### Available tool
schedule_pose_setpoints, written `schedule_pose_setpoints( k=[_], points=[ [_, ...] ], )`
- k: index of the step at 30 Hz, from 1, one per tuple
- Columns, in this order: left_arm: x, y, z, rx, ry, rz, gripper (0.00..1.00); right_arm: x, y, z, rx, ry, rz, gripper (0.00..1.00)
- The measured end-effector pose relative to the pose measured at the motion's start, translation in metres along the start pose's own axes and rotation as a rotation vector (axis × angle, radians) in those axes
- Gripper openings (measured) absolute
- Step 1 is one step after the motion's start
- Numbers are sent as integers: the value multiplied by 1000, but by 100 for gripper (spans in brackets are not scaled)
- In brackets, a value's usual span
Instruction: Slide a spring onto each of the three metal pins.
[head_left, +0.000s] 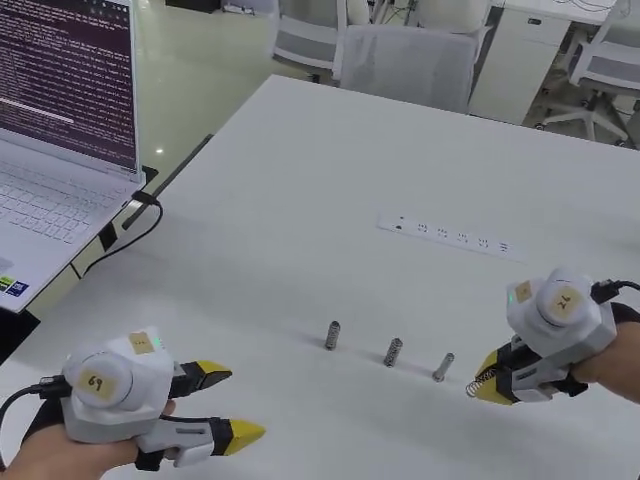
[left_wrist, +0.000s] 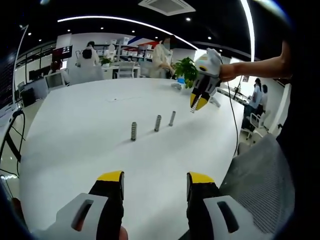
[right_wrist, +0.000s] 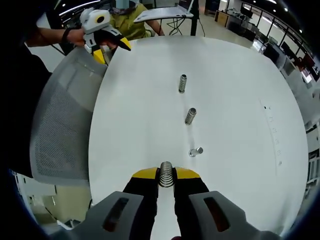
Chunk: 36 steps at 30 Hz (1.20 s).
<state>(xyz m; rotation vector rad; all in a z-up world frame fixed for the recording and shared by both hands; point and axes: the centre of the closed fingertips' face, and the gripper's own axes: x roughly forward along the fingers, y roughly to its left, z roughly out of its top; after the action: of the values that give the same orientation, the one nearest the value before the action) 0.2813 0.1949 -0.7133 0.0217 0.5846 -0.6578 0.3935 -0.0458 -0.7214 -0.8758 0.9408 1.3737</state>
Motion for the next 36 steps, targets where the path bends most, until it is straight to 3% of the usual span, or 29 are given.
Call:
schedule_pose_setpoints(
  k=[8, 19, 36],
  points=[
    [-2, 0, -1, -13, 3, 3, 45, 4, -21, 4, -10, 11, -25, 8],
    [-2, 1, 3, -22, -5, 12, 45, 12, -37, 2, -20, 34, -26, 8],
    [-7, 7, 6, -31, -8, 32, 45, 20, -51, 12, -33, 37, -25, 9]
  ],
)
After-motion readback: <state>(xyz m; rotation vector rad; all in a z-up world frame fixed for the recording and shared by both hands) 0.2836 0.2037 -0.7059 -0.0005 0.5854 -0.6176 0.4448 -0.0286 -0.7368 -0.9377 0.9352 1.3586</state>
